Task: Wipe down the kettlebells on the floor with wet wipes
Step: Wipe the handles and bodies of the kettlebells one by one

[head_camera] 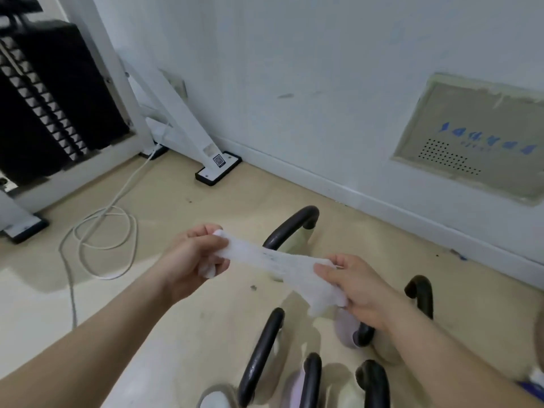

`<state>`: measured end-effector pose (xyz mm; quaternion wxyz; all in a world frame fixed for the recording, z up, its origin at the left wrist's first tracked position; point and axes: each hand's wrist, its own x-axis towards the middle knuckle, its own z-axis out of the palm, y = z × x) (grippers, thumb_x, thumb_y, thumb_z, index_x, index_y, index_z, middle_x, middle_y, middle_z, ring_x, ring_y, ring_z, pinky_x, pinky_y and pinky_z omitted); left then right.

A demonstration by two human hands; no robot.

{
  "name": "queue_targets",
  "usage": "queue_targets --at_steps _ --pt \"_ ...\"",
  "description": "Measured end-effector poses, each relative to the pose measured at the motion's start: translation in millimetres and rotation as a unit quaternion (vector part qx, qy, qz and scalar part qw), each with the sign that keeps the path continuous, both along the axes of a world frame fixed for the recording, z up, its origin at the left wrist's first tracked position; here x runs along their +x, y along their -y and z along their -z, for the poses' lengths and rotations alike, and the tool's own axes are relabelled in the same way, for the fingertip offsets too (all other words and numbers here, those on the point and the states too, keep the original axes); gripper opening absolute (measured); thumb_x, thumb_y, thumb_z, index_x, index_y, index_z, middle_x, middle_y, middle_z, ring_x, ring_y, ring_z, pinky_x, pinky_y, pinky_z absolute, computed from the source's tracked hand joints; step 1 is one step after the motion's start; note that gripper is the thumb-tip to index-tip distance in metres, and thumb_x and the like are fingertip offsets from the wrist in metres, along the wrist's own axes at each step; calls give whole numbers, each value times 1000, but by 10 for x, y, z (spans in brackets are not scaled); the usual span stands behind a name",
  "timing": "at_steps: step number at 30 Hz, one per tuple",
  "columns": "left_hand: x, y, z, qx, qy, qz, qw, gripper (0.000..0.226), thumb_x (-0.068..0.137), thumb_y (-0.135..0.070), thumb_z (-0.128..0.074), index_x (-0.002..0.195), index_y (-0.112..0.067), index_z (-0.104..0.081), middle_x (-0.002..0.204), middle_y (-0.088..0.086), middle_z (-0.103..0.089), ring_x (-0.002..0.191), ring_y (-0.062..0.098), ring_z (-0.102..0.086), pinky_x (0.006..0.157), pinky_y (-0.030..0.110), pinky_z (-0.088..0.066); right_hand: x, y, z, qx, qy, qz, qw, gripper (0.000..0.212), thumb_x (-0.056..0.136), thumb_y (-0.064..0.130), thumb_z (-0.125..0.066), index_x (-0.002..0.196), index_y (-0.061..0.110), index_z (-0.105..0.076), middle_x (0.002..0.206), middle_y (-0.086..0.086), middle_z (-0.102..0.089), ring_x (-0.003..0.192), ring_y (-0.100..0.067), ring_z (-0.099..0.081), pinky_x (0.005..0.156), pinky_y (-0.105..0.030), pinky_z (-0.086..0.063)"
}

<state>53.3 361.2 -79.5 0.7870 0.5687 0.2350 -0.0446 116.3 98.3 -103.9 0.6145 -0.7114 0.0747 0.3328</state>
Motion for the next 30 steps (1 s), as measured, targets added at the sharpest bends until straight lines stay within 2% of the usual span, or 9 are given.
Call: queue_targets --at_steps 3,6,9,12,15,17,21,25,30 --pt "248 -43 308 111 -25 -10 993 24 89 -1 -58 69 -14 -54 59 6 -44 37 13 -31 45 23 -36 152 -210 285 -121 89 48 987 18 89 24 -62 85 8 -56 81 -9 -60 73 -22 -51 62 -31 -42" --pt "561 -129 531 315 -47 -17 948 8 84 -13 -66 81 -16 -59 75 8 -60 51 19 -49 48 25 -45 336 -399 427 -164 171 91 967 19 86 26 -62 77 15 -49 79 -5 -58 68 -19 -50 62 -31 -43" --pt "851 -198 700 486 -104 21 867 41 81 -29 -70 119 -25 -54 112 9 -59 89 29 -64 76 38 -55 545 -537 547 -171 175 105 964 16 84 29 -57 82 15 -48 83 -3 -59 72 -21 -54 64 -33 -46" --pt "995 -49 826 575 -70 11 815 58 81 -36 -69 131 -23 -45 133 8 -46 123 27 -47 98 38 -43 690 -651 675 -139 81 108 981 35 85 35 -57 116 19 -48 117 -7 -56 99 -27 -57 79 -38 -49" --pt "1059 386 966 502 -21 135 854 51 83 -51 -64 121 -20 -51 111 -2 -59 100 17 -59 77 26 -46 722 -695 791 -186 49 118 974 64 82 44 -58 138 25 -34 135 -7 -38 118 -30 -47 94 -44 -45" --pt "1122 604 1045 492 -36 196 848 45 84 -52 -63 112 -18 -51 98 -2 -62 85 19 -60 66 29 -48 674 -704 819 -183 52 150 970 62 81 41 -60 136 22 -38 126 -5 -44 111 -27 -50 89 -43 -48" --pt "1221 616 1121 397 -51 156 903 20 80 -28 -66 91 -12 -59 81 7 -65 74 30 -66 66 43 -59 456 -812 839 -2 -15 119 993 15 89 17 -52 100 18 -63 78 8 -60 76 -10 -56 61 -24 -39" --pt "1101 736 1141 364 -47 148 918 12 77 -26 -60 81 -16 -64 67 2 -64 62 24 -60 58 37 -53 312 -873 909 13 -57 99 993 30 91 13 -38 99 23 -65 103 -7 -68 99 -23 -60 96 -35 -44" --pt "712 649 1127 312 -99 91 941 13 72 -20 -55 70 -9 -63 55 5 -58 51 24 -51 52 30 -41 126 -834 888 7 -50 -36 998 29 89 12 -40 98 6 -67 89 -9 -61 84 -20 -54 77 -32 -42"
